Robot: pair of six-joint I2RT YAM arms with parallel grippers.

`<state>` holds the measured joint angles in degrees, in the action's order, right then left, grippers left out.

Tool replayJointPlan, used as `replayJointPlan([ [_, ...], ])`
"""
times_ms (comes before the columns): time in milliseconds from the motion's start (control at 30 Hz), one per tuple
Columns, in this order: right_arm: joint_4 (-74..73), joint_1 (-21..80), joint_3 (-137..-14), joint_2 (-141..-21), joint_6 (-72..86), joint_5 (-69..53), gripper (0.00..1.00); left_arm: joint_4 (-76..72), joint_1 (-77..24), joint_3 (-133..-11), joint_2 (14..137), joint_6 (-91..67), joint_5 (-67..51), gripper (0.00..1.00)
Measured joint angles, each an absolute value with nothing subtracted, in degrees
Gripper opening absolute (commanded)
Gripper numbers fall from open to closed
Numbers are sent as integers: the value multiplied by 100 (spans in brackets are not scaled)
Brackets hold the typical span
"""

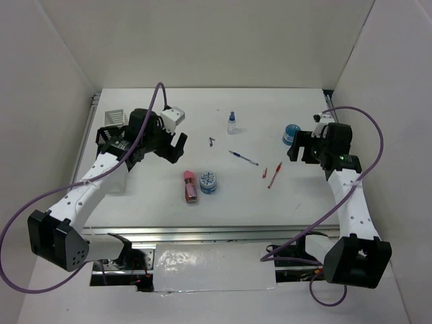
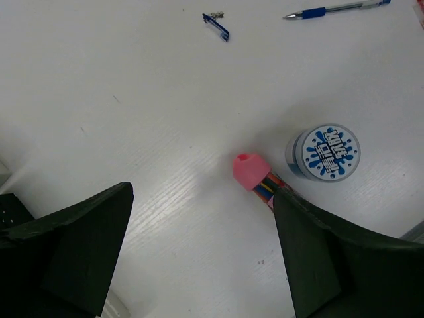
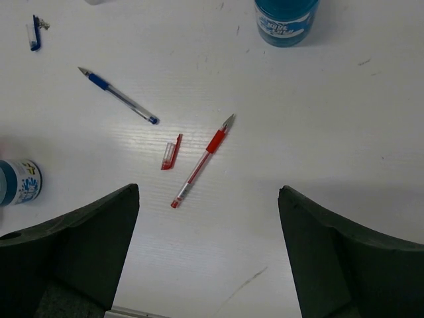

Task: Sort the stationery into containers
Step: Pick up the stationery from the center of the board.

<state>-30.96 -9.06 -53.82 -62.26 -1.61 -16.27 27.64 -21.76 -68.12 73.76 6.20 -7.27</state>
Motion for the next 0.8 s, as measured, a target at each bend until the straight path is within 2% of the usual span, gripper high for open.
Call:
replayJointPlan([
  [333,-3122,-902,-5164,-6217,-246,-1747,93,3148,-2989,-6803,7441,1417,-1483,93],
  [600,-3157,-904,-5094,-6217,-316,-1831,93,3151,-3907,-6646,8020,1723,-1256,96],
  [800,-3181,-958,-5004,-6217,-395,-1905,94,3175,-4239,-6632,8431,1813,-1216,97],
])
